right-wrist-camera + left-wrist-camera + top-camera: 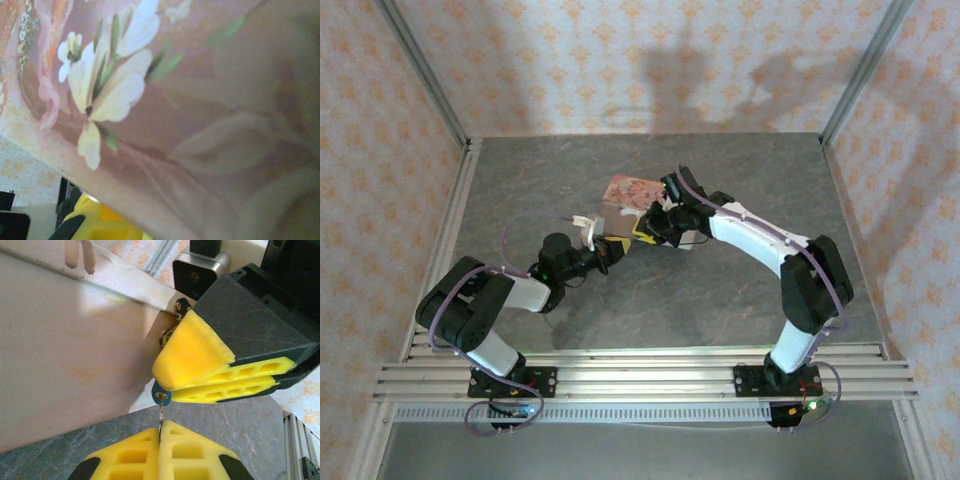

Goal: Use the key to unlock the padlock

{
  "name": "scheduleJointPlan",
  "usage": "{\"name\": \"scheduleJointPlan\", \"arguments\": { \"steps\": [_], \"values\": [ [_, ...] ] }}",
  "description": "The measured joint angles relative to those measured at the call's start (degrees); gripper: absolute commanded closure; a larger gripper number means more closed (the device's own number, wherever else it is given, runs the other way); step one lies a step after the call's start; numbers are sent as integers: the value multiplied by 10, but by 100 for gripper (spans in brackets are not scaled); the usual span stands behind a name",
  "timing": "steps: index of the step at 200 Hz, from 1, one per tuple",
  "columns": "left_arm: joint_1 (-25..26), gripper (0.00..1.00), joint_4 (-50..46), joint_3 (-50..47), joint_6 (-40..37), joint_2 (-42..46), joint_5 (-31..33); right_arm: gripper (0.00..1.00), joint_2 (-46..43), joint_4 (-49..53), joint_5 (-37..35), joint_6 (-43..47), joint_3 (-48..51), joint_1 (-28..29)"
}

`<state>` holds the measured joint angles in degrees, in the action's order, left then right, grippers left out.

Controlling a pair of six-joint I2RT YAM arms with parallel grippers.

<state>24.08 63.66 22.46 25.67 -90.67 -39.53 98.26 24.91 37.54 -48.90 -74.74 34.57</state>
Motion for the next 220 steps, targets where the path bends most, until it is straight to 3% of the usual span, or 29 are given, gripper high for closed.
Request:
{"name": "scheduleJointPlan", "arguments": {
  "steps": [220],
  "values": [
    [14,100,-3,-2,-6,9,12,100,-3,-1,17,-2,5,-9]
  ]
}}
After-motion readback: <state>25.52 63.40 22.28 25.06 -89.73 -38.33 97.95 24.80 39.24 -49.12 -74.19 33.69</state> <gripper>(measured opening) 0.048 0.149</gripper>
